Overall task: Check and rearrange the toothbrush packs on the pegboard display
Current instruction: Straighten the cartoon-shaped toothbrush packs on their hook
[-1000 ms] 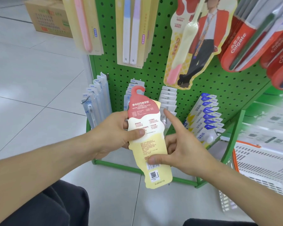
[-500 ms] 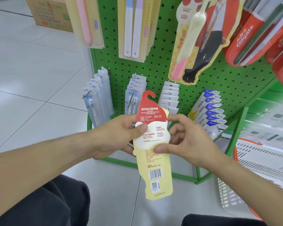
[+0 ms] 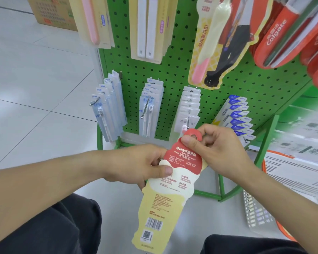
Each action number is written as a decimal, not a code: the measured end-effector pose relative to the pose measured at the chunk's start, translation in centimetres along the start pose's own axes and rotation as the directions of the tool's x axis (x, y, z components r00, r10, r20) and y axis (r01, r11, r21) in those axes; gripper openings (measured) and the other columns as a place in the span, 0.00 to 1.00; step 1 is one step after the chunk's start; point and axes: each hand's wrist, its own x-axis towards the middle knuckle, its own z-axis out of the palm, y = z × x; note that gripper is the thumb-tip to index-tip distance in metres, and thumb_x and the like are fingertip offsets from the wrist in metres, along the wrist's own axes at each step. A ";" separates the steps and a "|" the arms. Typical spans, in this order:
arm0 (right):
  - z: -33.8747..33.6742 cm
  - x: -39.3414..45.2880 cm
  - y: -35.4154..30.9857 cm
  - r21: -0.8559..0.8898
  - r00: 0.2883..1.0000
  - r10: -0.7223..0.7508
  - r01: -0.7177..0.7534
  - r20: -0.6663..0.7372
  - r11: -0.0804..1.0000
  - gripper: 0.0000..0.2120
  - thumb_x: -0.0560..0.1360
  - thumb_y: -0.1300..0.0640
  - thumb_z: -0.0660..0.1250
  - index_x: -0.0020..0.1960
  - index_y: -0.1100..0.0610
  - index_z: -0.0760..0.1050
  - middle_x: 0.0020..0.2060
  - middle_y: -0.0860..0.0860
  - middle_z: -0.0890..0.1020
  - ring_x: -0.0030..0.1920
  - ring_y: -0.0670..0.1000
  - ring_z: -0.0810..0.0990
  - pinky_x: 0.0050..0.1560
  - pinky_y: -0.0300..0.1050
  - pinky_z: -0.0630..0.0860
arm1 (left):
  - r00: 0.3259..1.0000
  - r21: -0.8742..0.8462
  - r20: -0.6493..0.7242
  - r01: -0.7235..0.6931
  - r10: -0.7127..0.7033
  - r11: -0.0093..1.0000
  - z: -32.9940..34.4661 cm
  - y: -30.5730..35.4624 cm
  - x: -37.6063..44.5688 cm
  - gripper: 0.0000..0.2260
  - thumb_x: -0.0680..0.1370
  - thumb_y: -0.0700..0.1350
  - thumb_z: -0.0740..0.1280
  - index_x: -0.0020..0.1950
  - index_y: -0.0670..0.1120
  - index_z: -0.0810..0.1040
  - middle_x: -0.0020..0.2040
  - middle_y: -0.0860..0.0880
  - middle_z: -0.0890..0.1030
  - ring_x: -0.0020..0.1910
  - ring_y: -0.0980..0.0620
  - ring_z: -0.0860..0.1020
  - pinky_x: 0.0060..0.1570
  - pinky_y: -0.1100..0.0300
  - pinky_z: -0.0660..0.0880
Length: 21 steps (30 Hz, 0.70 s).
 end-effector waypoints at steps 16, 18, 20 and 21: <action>-1.0 0.2 -0.9 0.294 0.993 0.114 -0.121 0.042 0.948 0.10 0.84 0.62 0.58 0.46 0.62 0.74 0.29 0.52 0.82 0.27 0.48 0.80 0.29 0.39 0.77 | 0.823 0.226 -0.554 0.003 0.126 0.974 -0.5 0.4 0.8 0.08 0.79 0.54 0.69 0.55 0.54 0.74 0.48 0.56 0.84 0.45 0.59 0.83 0.48 0.49 0.82; -1.2 0.1 -1.2 0.328 0.992 0.127 -0.128 0.025 0.936 0.10 0.84 0.62 0.59 0.46 0.62 0.75 0.29 0.54 0.82 0.27 0.49 0.80 0.29 0.40 0.77 | 0.786 0.330 -0.588 0.014 0.194 0.944 -0.1 0.7 0.8 0.19 0.76 0.58 0.70 0.63 0.56 0.70 0.53 0.60 0.78 0.50 0.64 0.78 0.52 0.57 0.79; -1.3 -0.1 -1.5 0.362 0.989 0.145 -0.137 0.003 0.922 0.11 0.83 0.62 0.59 0.45 0.62 0.76 0.29 0.55 0.81 0.26 0.50 0.80 0.28 0.40 0.77 | 0.774 0.397 -0.577 -0.014 0.262 0.918 0.5 1.0 0.7 0.33 0.73 0.61 0.73 0.72 0.56 0.62 0.64 0.61 0.71 0.60 0.66 0.72 0.61 0.62 0.72; -1.4 -0.2 -1.6 0.380 0.987 0.157 -0.142 -0.010 0.914 0.11 0.83 0.63 0.59 0.44 0.62 0.76 0.29 0.56 0.81 0.25 0.51 0.79 0.27 0.40 0.76 | 0.774 0.420 -0.565 -0.028 0.286 0.907 0.9 1.2 0.6 0.38 0.71 0.62 0.74 0.75 0.57 0.58 0.68 0.60 0.67 0.66 0.66 0.68 0.65 0.63 0.68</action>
